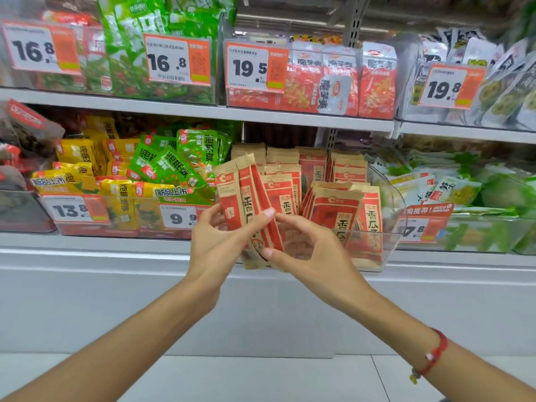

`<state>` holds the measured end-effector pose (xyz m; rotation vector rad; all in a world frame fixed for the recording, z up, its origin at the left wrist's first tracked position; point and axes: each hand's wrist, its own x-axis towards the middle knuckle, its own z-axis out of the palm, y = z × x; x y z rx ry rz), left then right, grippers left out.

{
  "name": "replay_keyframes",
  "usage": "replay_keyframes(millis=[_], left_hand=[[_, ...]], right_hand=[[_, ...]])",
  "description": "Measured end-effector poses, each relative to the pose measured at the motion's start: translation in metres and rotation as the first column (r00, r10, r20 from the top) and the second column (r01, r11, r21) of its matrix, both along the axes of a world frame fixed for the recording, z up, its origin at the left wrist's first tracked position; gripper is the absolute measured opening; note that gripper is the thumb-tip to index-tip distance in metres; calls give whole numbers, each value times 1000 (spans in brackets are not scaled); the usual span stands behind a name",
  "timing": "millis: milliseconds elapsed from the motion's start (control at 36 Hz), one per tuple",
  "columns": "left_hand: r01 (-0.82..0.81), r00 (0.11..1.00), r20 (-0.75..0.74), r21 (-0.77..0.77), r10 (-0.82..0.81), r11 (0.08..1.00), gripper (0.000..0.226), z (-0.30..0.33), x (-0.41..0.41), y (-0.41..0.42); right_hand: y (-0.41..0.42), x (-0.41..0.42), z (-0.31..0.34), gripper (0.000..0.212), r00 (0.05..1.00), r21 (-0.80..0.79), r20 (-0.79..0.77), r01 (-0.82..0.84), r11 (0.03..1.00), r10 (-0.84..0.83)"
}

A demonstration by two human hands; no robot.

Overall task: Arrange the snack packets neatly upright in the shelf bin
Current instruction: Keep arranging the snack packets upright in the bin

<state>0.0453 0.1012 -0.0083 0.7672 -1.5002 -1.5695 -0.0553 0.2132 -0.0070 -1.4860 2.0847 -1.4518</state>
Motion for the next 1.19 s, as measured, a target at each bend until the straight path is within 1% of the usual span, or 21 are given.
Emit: replay_keyframes(millis=[83,194,250,306,361,417,472,556,639,695,750,806,833,889,917,972,1028,1056,1111,1139,1195], left_hand=[[23,999,24,-64,-22,998,51,0,-1,5],[57,996,70,-150,-47,987,34,-4,0,-1],[87,990,127,-203,-62,975,32,-6,1,-3],[112,991,93,-213,-94,971,24,-5,2,-1],[113,993,51,-191,-105,975,17,-5,2,2],[121,992,46,-183,-114,976,16,-5,3,3],[131,991,38,-181,-126,975,15,-3,5,2],[146,989,16,-197,-146,969,18,0,8,3],[125,991,-13,-241,-132,962,21,1,9,4],[77,994,-60,-254,-95,964,19,1,10,5],[33,996,-70,-241,-52,970,23,2,11,5],[54,999,17,-243,-52,969,33,0,9,4],[84,995,78,-238,-67,968,42,-3,9,4],[121,983,159,-196,-90,973,63,-6,9,7],[124,980,175,-162,-96,979,68,-7,8,7],[123,984,145,-94,-108,988,63,-6,8,7],[117,990,77,-3,-117,993,50,-2,10,6],[123,990,67,18,-124,992,47,0,11,3],[146,986,85,12,-146,989,48,4,14,-1],[166,982,95,3,-165,986,48,7,16,-3],[223,970,109,-34,-218,974,49,11,20,-7]], right_hand=[[-2,-5,0,44,999,-42,26,24,999,-23],[0,-24,5,31,972,-56,231,48,997,-34],[1,-33,5,28,956,-23,288,70,997,-60],[2,-37,5,30,948,26,313,57,998,-62],[3,-37,5,34,947,82,315,32,996,-57],[4,-37,4,39,948,136,316,-4,991,-39],[4,-35,5,42,936,158,352,-59,986,-1],[5,-34,6,40,922,149,381,-136,979,70],[5,-33,6,41,929,113,357,-143,983,94],[4,-32,6,40,939,65,332,-116,991,88],[0,-29,7,36,964,-1,260,-51,999,50],[-3,-24,6,33,993,-65,113,41,997,-34],[-4,-21,4,32,996,-97,23,85,992,-83],[-5,-12,0,32,975,-159,-156,132,978,-157],[-6,-8,-3,34,960,-184,-224,126,975,-166],[-7,-1,-6,35,947,-198,-291,81,977,-137],[-6,2,-6,35,947,-147,-314,26,989,-71],[-5,3,-3,34,960,-103,-279,-12,995,-17],[-1,2,6,35,989,-4,-99,-113,994,112],[2,-1,10,38,989,45,-3,-148,988,148],[7,-10,15,53,977,156,122,-196,968,178]])
